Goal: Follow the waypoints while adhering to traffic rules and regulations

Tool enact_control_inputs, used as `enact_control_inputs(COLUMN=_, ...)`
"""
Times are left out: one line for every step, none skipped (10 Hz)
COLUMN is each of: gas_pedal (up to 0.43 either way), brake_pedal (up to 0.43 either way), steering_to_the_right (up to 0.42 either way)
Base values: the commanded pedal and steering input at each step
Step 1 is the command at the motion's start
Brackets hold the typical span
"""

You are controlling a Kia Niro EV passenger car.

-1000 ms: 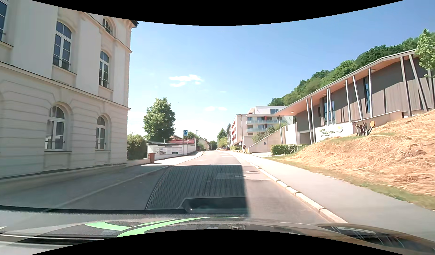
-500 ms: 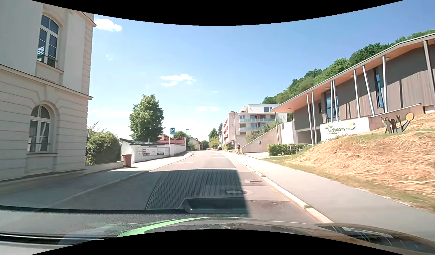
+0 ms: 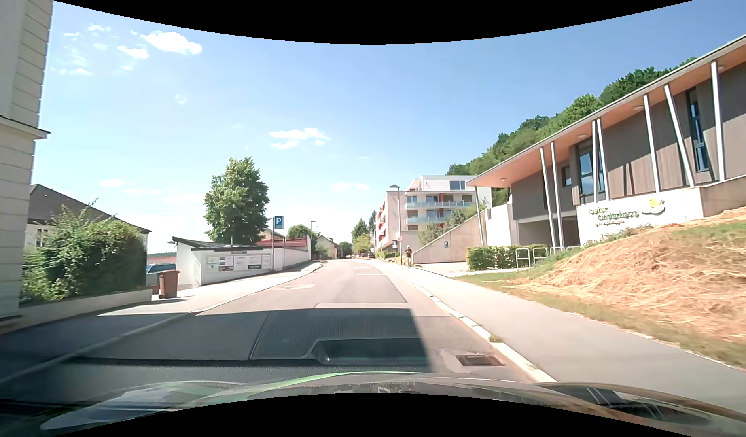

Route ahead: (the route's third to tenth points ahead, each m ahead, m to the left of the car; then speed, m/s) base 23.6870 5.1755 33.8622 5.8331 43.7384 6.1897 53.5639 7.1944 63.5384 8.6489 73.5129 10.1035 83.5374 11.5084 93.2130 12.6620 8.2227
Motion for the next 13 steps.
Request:
enact_control_inputs(gas_pedal=0.311, brake_pedal=0.0, steering_to_the_right=-0.005)
enact_control_inputs(gas_pedal=0.311, brake_pedal=0.0, steering_to_the_right=-0.007)
enact_control_inputs(gas_pedal=0.311, brake_pedal=0.0, steering_to_the_right=-0.007)
enact_control_inputs(gas_pedal=0.299, brake_pedal=0.0, steering_to_the_right=-0.007)
enact_control_inputs(gas_pedal=0.28, brake_pedal=0.0, steering_to_the_right=-0.007)
enact_control_inputs(gas_pedal=0.28, brake_pedal=0.0, steering_to_the_right=-0.007)
enact_control_inputs(gas_pedal=0.28, brake_pedal=0.0, steering_to_the_right=-0.007)
enact_control_inputs(gas_pedal=0.268, brake_pedal=0.0, steering_to_the_right=-0.008)
enact_control_inputs(gas_pedal=0.26, brake_pedal=0.0, steering_to_the_right=-0.009)
enact_control_inputs(gas_pedal=0.248, brake_pedal=0.0, steering_to_the_right=-0.009)
enact_control_inputs(gas_pedal=0.248, brake_pedal=0.0, steering_to_the_right=-0.011)
enact_control_inputs(gas_pedal=0.248, brake_pedal=0.0, steering_to_the_right=-0.012)
enact_control_inputs(gas_pedal=0.248, brake_pedal=0.0, steering_to_the_right=-0.012)
